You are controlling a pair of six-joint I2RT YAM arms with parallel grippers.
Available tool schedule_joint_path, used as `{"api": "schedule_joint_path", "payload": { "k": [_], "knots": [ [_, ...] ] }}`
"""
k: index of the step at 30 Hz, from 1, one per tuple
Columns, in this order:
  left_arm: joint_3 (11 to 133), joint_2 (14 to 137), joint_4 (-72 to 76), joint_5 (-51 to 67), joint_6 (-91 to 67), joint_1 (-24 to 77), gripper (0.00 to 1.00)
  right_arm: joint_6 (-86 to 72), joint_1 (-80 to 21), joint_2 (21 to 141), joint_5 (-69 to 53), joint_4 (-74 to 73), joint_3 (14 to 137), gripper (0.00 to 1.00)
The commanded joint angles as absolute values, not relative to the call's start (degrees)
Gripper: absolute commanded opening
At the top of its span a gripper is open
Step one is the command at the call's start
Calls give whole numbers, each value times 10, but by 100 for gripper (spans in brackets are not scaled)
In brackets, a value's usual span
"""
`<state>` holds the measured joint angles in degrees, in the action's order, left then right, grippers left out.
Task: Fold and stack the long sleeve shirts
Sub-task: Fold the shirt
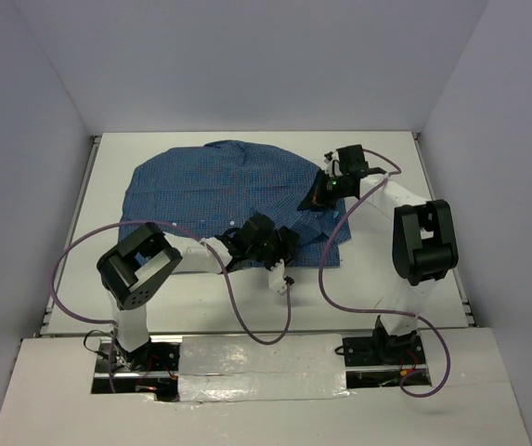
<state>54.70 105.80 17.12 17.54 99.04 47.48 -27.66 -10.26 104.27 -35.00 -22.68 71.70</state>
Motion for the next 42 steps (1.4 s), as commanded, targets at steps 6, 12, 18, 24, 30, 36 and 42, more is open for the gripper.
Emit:
{"api": "schedule_joint_path", "payload": {
  "k": [6,12,18,24,30,36,42],
  "knots": [
    [527,1075,372,91,947,492,57,-282,-109,1003,-371,-208,708,0],
    [555,1063,353,68,833,494,0,-244,-109,997,-353,-245,717,18],
    [581,959,128,310,745,445,0,-187,-108,967,-354,-266,698,55],
    [672,969,-105,505,701,397,0,-187,-108,919,-387,-222,619,61],
    [726,998,-216,561,739,378,0,-199,-109,871,-420,-194,531,61],
    [762,1026,-294,577,803,375,0,-227,-110,837,-452,-159,480,47],
    [798,1054,-439,569,951,370,13,-239,-111,842,-437,-147,455,12]
  ]
}}
